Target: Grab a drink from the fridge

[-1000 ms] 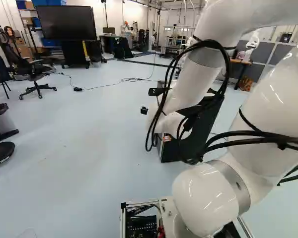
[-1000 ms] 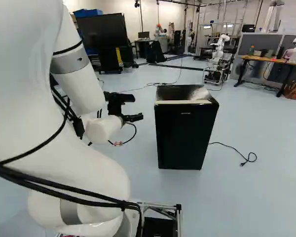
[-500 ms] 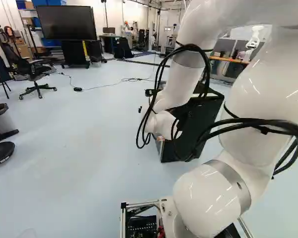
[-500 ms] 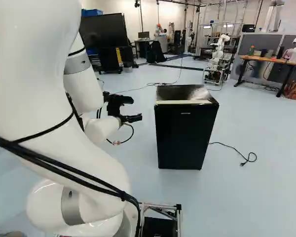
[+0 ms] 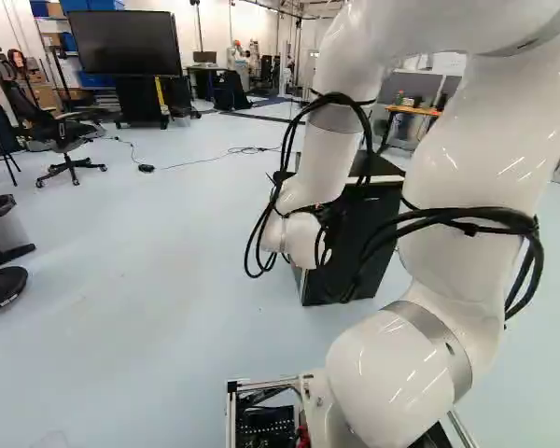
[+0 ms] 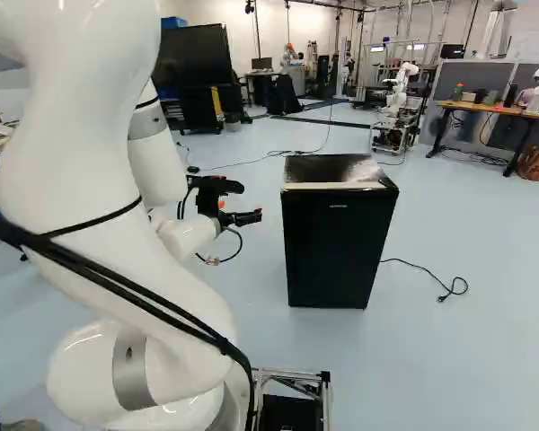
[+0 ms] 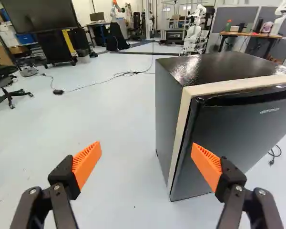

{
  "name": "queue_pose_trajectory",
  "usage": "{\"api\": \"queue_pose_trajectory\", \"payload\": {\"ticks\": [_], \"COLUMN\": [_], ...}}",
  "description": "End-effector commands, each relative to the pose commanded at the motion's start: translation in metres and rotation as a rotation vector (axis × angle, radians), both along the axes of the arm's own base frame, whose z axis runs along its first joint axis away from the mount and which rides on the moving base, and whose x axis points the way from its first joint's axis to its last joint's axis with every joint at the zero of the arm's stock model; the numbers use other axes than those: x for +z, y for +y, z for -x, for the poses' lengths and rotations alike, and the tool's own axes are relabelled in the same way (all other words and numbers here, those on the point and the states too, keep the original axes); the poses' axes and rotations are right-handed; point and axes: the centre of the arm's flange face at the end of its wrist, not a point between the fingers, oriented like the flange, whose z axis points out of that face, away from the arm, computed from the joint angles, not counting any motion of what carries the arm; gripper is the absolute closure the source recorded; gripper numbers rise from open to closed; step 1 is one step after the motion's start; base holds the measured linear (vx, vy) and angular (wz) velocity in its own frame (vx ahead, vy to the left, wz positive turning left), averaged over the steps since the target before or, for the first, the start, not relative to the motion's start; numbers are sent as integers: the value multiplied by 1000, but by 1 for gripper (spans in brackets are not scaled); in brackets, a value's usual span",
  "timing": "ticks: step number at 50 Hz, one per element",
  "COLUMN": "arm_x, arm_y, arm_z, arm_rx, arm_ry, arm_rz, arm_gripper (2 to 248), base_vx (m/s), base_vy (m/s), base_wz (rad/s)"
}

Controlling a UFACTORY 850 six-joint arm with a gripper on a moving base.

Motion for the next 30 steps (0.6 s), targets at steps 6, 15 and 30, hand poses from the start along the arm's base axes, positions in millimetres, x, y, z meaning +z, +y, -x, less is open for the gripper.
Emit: {"api": "queue_pose_trajectory", "payload": {"ticks": [6,15,30], "arm_x": [-4,-10,-20], "arm_y": [-2,-5,-10], "arm_z": [-1,-2,-5], "arm_rx": [-34,-88,-177], "arm_ry": [-10,-25,-52], "arm_rz": [7,21,51], "arm_gripper": [3,3,3], "base_vx": [0,0,0], "base_vy": [0,0,0], "base_wz": [0,0,0]}}
